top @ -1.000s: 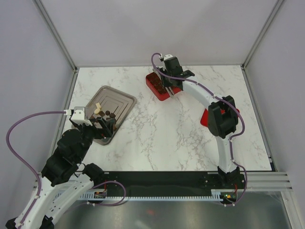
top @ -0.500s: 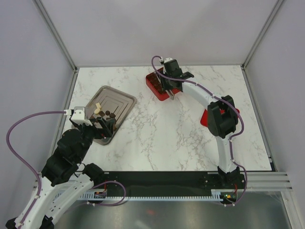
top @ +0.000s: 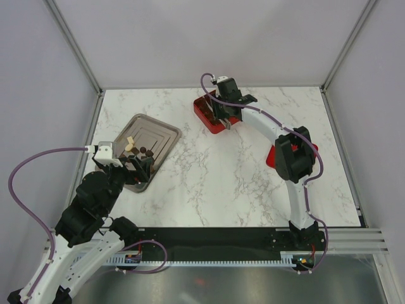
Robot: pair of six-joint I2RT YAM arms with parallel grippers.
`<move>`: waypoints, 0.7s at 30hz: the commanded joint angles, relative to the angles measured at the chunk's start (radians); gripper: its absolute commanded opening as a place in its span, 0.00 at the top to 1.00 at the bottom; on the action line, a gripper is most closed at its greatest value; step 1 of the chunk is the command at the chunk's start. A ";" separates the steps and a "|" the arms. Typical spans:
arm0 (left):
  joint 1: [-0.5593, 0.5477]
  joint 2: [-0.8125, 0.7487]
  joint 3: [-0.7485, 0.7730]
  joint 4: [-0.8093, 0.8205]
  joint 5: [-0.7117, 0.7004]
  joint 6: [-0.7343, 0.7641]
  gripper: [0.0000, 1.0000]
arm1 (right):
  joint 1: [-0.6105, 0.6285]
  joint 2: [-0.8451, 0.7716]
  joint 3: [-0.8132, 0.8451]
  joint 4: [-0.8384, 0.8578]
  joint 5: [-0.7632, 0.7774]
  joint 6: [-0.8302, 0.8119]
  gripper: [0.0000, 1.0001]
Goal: Pack the chocolate
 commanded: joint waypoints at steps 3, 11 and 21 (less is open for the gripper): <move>0.002 0.002 -0.005 0.045 -0.016 0.026 0.00 | 0.022 -0.080 0.037 0.021 -0.036 -0.009 0.53; 0.002 -0.017 -0.003 0.046 -0.002 0.026 0.00 | 0.120 -0.090 0.048 0.051 -0.050 -0.009 0.53; 0.002 -0.038 -0.011 0.060 0.028 0.033 0.00 | 0.320 0.011 0.071 0.169 -0.215 -0.051 0.52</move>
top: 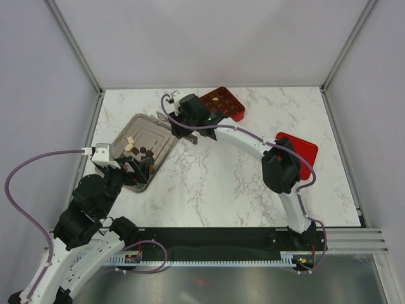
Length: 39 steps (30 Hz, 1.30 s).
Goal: Pack the chocolate
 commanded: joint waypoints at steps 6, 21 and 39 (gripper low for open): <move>0.002 -0.010 -0.011 0.055 0.006 0.035 0.00 | 0.119 0.150 0.157 0.084 -0.122 -0.048 0.50; 0.002 -0.008 -0.011 0.056 0.005 0.037 0.00 | 0.159 0.293 0.246 0.210 -0.080 0.080 0.48; 0.002 -0.011 -0.012 0.056 0.000 0.040 0.00 | 0.187 0.397 0.344 0.152 0.004 0.093 0.47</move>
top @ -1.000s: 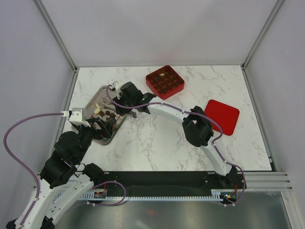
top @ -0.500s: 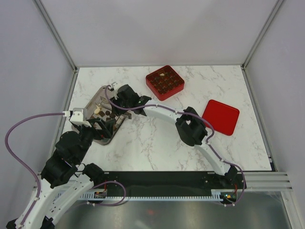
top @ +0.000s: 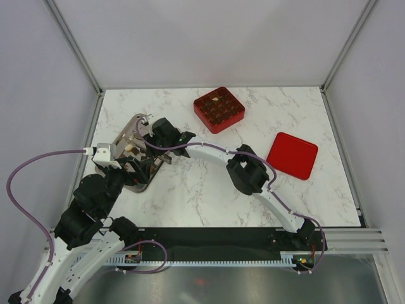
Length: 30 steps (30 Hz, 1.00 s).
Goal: Pack the chocolate
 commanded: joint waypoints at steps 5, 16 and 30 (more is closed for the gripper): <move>0.002 -0.011 -0.002 0.046 -0.009 0.038 0.00 | 0.016 0.002 0.075 -0.022 0.074 -0.016 0.53; 0.002 -0.018 -0.003 0.044 -0.014 0.038 0.00 | 0.001 -0.065 -0.006 -0.037 0.114 -0.028 0.63; 0.002 -0.021 -0.003 0.044 -0.021 0.036 0.00 | -0.093 -0.300 -0.164 0.001 0.051 0.008 0.67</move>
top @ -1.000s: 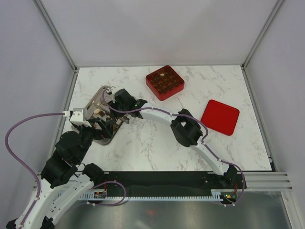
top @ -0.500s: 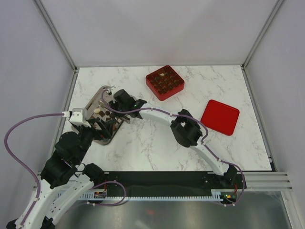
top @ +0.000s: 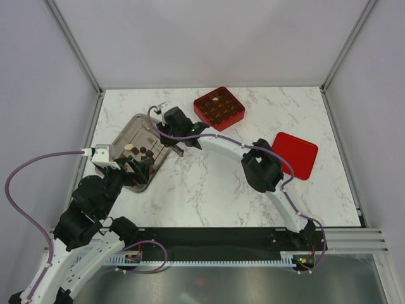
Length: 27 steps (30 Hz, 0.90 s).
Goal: Pack the chocolate
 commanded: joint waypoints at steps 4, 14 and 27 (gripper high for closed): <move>0.002 -0.010 -0.004 0.044 -0.019 0.035 0.00 | -0.100 -0.201 -0.081 0.051 -0.013 0.024 0.68; 0.002 -0.003 -0.003 0.044 -0.015 0.038 0.00 | -0.260 -0.299 -0.177 -0.008 0.098 0.003 0.68; 0.002 0.005 -0.001 0.044 -0.015 0.039 0.00 | -0.333 -0.247 -0.178 -0.076 0.080 -0.004 0.65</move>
